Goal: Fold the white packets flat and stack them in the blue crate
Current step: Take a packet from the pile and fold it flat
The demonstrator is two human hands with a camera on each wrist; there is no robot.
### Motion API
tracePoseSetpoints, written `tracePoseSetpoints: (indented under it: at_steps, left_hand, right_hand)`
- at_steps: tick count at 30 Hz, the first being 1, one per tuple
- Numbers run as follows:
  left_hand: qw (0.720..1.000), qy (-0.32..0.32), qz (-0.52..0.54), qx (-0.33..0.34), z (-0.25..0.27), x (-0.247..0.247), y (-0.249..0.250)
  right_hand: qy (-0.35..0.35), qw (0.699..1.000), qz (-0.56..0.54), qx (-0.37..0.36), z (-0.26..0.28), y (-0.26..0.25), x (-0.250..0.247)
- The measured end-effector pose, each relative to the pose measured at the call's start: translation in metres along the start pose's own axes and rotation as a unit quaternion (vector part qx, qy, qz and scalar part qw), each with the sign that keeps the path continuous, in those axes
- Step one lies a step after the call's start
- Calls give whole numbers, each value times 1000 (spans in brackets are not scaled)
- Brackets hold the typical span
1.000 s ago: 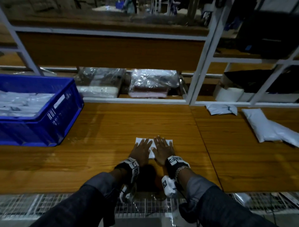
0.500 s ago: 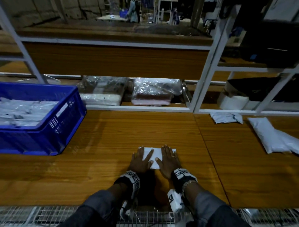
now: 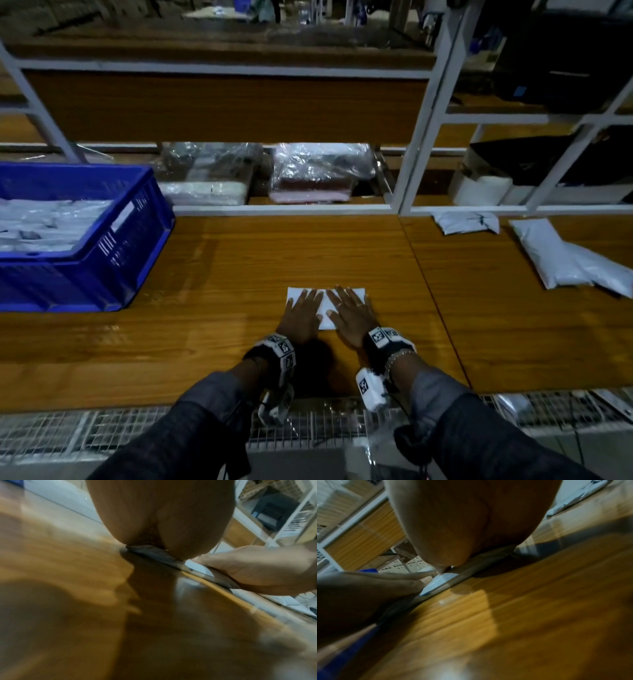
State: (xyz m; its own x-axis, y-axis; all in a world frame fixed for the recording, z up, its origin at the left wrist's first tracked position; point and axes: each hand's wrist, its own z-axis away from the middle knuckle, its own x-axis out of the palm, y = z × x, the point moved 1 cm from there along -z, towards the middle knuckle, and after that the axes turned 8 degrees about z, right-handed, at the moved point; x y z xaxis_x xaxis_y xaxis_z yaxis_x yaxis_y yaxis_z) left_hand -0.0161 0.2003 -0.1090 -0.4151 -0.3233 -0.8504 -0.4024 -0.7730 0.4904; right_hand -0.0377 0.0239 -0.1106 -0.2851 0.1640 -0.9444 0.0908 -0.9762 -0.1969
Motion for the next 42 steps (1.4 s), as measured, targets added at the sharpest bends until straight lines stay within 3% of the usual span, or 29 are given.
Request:
tracePoseSetpoints:
  at_steps: [4, 9, 12, 15, 19, 22, 25, 29, 32, 34, 37, 39, 42]
  left_hand:
    - [999, 29, 6, -11, -19, 33, -28]
    - [1000, 13, -10, 4, -18, 41, -28]
    - [999, 47, -27, 8, -19, 36, -25]
    - [999, 18, -48, 3, -18, 23, -21]
    - [999, -34, 3, -12, -5, 4, -13]
    - [1000, 13, -8, -25, -6, 2, -18]
    - [999, 45, 19, 15, -26, 32, -36]
    - [997, 69, 29, -12, -27, 34, -31]
    - [999, 13, -31, -22, -12, 15, -22]
    - [998, -48, 13, -26, -4, 5, -24]
    - [996, -82, 34, -1, 5, -12, -26]
    - [995, -87, 35, 17, 12, -17, -31]
    - [998, -46, 41, -4, 14, -18, -36]
  right_hand:
    - [8, 1000, -9, 6, 4, -2, 8]
    - [30, 999, 3, 17, 5, -4, 9]
    - [24, 999, 10, 27, 1, -6, 11]
    - [-1, 1000, 18, 26, 0, -2, 9]
    - [-6, 1000, -6, 1, 4, 3, 5]
    - [13, 1000, 6, 5, 2, 7, 14]
    - [17, 1000, 18, 5, 2, 6, 15]
    - [17, 1000, 12, -3, 4, 4, 8]
    - [-11, 1000, -2, 7, 5, 3, 2]
    - [-11, 999, -32, 12, 11, 1, -4]
    - [-3, 997, -73, 7, 28, 2, -10]
    - [-28, 998, -55, -13, 37, 3, -17]
    - [-42, 998, -45, -29, 53, 2, -37]
